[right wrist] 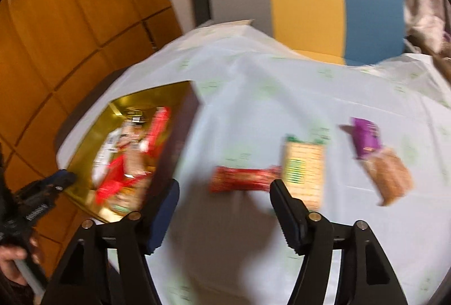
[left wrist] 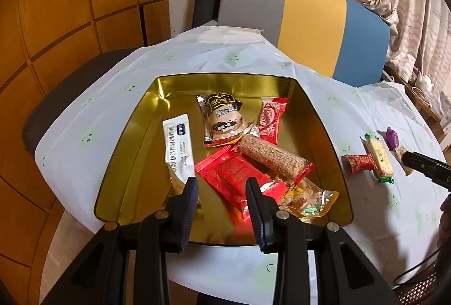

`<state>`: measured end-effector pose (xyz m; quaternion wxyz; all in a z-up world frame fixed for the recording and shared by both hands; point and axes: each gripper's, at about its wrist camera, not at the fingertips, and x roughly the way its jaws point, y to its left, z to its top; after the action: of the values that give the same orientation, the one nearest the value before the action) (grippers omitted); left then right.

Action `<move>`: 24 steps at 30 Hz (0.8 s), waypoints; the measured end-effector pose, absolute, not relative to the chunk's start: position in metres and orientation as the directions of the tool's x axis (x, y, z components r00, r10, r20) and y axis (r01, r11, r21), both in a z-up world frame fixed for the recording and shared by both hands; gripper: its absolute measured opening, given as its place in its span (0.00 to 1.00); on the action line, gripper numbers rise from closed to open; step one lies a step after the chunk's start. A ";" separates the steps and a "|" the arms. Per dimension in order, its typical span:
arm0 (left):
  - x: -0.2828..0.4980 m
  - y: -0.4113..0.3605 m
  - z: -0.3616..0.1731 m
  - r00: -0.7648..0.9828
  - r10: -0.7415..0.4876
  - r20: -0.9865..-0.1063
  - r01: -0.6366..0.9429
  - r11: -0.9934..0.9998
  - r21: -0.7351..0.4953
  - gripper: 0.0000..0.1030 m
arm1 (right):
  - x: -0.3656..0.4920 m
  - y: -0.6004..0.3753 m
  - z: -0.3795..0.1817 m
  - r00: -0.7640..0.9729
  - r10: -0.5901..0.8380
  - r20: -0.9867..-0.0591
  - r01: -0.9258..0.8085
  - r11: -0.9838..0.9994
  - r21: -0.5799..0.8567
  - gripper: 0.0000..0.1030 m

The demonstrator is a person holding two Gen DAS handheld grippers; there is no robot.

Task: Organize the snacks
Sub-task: 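Move both grippers back over the remaining snacks on the table, then grasp the red wafer stick with the left gripper and lift it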

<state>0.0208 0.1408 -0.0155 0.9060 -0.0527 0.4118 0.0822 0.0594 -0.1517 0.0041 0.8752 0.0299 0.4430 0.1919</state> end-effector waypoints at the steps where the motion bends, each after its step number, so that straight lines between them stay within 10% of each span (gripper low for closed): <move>1: 0.021 0.140 -0.015 0.649 0.103 -0.754 -0.188 0.982 -0.028 0.34 | 0.060 -0.162 0.003 0.540 0.342 -0.770 -0.291 0.933 0.211 0.69; 14: 0.031 0.103 -0.002 0.664 0.030 -0.747 -0.041 0.999 0.003 0.34 | 0.065 -0.343 0.005 0.605 0.003 -0.796 0.143 0.983 0.112 0.72; 24: 0.063 0.008 0.010 0.573 -0.208 -0.793 0.385 0.922 0.037 0.34 | 0.072 -0.354 -0.002 0.587 0.102 -0.803 0.184 0.949 0.255 0.75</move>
<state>0.0625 0.0083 0.0104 0.8808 0.1030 0.4304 -0.1684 0.0720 -0.3538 -0.0023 0.8767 0.1573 0.4540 -0.0233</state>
